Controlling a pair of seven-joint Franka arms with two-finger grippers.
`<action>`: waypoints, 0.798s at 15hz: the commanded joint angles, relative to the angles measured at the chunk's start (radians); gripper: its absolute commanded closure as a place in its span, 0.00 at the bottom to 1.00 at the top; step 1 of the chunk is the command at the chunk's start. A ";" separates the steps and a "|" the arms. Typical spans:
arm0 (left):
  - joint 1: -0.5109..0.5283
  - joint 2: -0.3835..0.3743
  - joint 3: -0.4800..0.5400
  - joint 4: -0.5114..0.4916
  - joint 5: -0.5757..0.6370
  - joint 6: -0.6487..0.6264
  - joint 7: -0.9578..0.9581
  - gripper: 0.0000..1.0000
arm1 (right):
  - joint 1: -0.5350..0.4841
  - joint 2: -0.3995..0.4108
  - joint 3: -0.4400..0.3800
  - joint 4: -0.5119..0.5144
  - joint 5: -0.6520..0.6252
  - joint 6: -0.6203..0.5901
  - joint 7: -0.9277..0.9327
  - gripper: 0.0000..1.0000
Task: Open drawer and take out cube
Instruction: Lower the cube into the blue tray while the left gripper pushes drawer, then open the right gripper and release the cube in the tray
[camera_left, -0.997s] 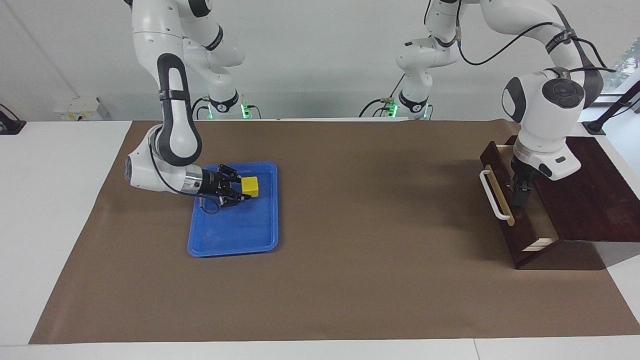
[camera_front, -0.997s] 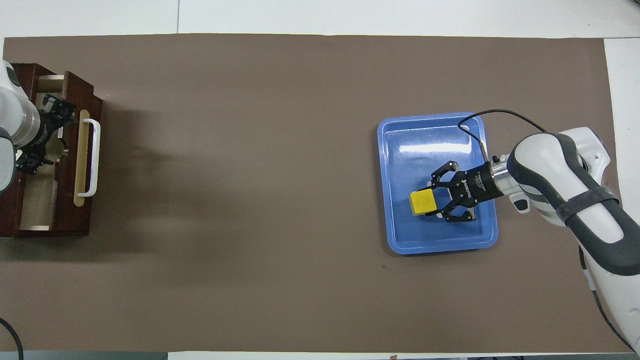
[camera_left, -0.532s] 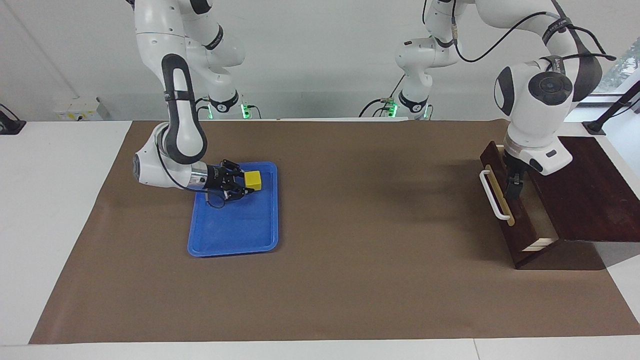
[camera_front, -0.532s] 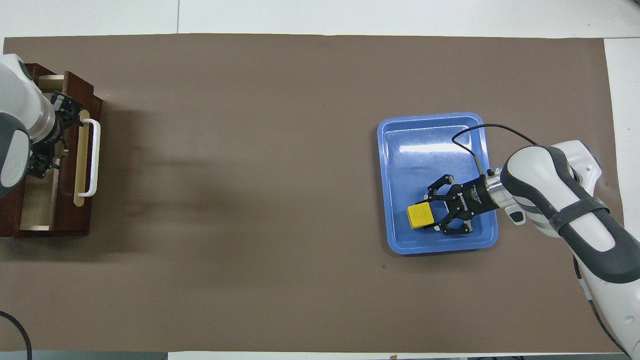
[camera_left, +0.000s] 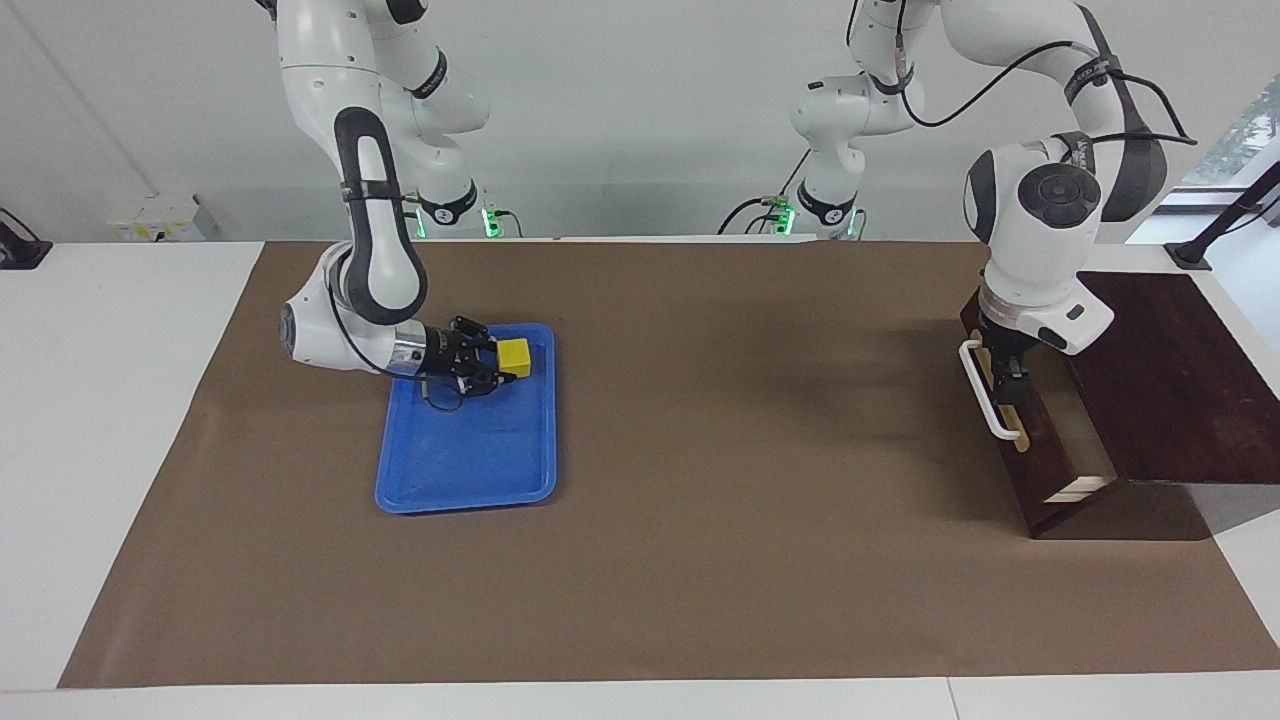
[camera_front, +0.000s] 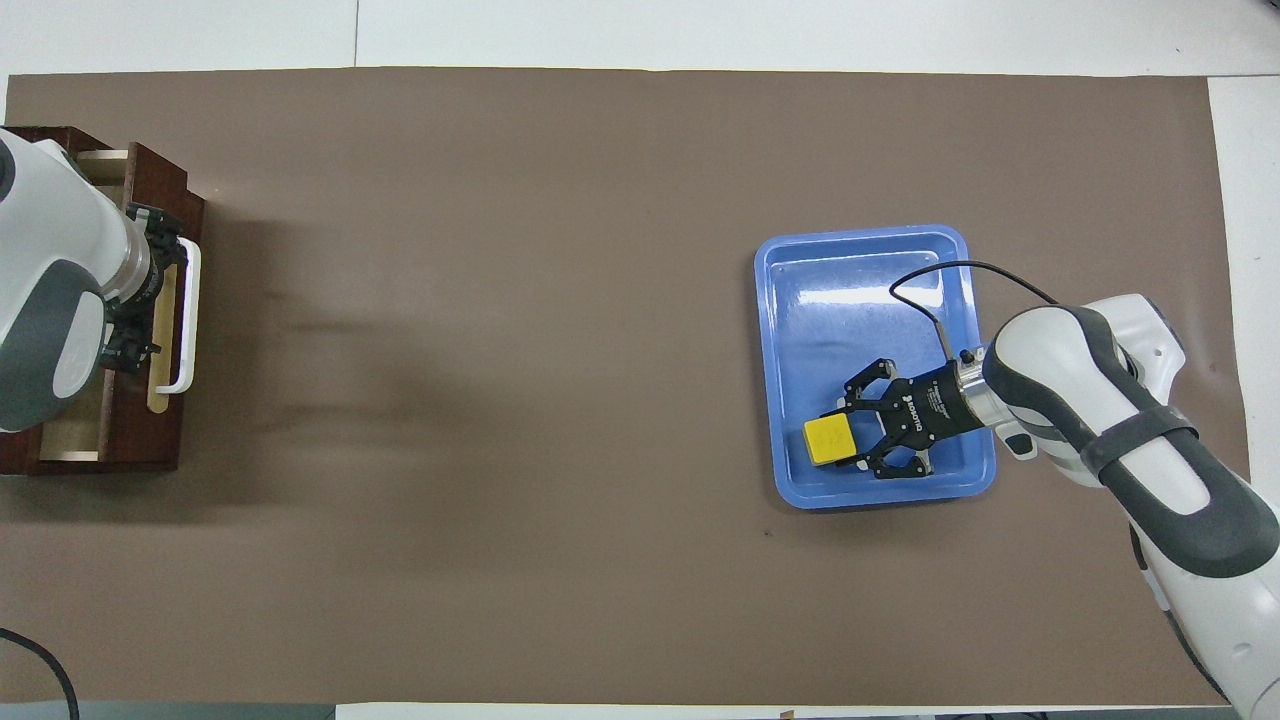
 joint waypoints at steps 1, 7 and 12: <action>0.035 -0.044 -0.001 -0.064 0.022 0.062 -0.003 0.00 | -0.001 -0.029 0.003 -0.036 0.014 0.028 -0.021 0.96; 0.120 -0.037 -0.001 -0.061 0.023 0.130 0.101 0.00 | 0.010 -0.026 0.001 -0.017 0.014 0.025 0.003 0.00; 0.114 -0.034 -0.005 -0.052 0.023 0.119 0.103 0.00 | 0.012 -0.036 -0.002 0.083 -0.004 0.016 0.066 0.00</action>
